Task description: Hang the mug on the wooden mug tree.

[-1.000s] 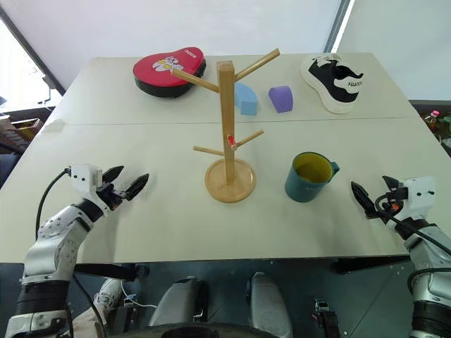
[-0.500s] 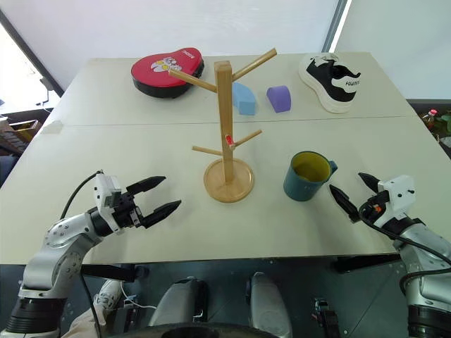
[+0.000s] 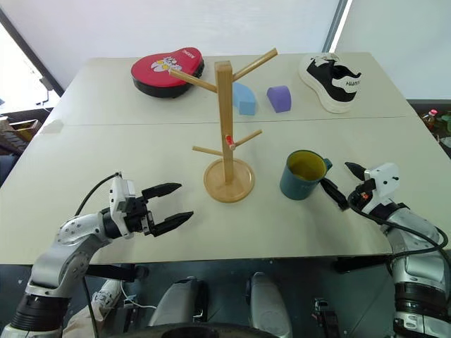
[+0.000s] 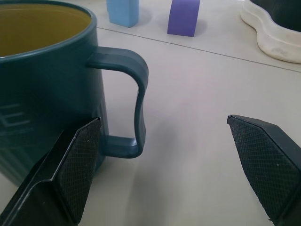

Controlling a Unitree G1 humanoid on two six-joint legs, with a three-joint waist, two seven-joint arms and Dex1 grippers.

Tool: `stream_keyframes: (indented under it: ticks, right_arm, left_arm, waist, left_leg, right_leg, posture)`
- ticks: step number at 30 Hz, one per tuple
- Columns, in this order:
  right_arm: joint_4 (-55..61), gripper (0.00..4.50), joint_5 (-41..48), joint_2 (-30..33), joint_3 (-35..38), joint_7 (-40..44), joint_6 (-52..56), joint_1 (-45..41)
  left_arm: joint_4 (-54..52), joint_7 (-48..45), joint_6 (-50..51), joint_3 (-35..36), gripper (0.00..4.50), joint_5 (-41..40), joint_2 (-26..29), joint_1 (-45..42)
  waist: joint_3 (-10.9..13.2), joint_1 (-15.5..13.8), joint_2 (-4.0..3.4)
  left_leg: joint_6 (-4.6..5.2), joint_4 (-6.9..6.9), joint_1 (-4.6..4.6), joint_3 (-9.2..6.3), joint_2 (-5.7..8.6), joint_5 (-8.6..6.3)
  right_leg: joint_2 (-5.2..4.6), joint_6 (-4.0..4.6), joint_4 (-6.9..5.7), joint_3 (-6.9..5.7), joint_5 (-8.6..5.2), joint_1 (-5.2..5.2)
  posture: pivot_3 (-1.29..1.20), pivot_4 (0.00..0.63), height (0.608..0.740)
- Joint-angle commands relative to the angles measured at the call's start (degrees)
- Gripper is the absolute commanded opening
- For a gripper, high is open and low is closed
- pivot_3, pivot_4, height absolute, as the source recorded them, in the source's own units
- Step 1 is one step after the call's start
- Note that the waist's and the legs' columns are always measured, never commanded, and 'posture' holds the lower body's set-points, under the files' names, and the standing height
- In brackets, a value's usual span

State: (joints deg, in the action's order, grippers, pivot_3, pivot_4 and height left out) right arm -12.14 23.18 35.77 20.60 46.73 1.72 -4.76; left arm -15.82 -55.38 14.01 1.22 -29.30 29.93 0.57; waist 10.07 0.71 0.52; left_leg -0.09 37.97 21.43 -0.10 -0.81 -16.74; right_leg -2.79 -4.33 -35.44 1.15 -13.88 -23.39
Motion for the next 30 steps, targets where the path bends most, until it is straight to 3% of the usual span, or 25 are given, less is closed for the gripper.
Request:
stream_keyframes:
  ticks: [1, 28, 30]
  right_arm:
    - [-1.59, 4.44, 0.34, -0.28, 0.27, 0.83, -1.94, -1.91]
    - [-17.81, 4.44, -1.04, -0.61, -4.42, 10.16, -5.84, -15.36]
    - [-17.94, 3.90, -0.71, -0.73, -4.56, 11.20, -5.43, -15.83]
  left_arm:
    - [-0.48, -0.83, -1.92, 0.40, 4.50, -0.12, 0.06, -0.06]
    - [-1.26, -1.34, -2.53, 0.47, 4.50, -0.19, 0.89, 0.35]
    - [-1.53, -1.11, -2.28, 0.42, 4.50, -0.20, 0.87, 0.26]
  waist:
    - [0.00, 0.01, 0.00]
    - [0.00, 0.04, -0.01]
    - [0.00, 0.04, -0.01]
  left_leg:
    - [0.00, 0.00, 0.00, 0.01, 0.00, 0.00]
    - [0.00, 0.00, -0.02, 0.02, -0.01, 0.00]
    - [0.00, 0.00, -0.02, 0.01, -0.01, 0.00]
  right_leg:
    - [0.00, 0.00, 0.00, 0.00, 0.00, 0.00]
    - [0.00, 0.00, -0.04, 0.04, 0.01, 0.00]
    - [0.00, 0.00, -0.04, 0.04, 0.01, 0.00]
  posture:
    - [0.00, 0.150, 0.735]
    - [0.00, 0.150, 0.735]
    - [0.00, 0.150, 0.735]
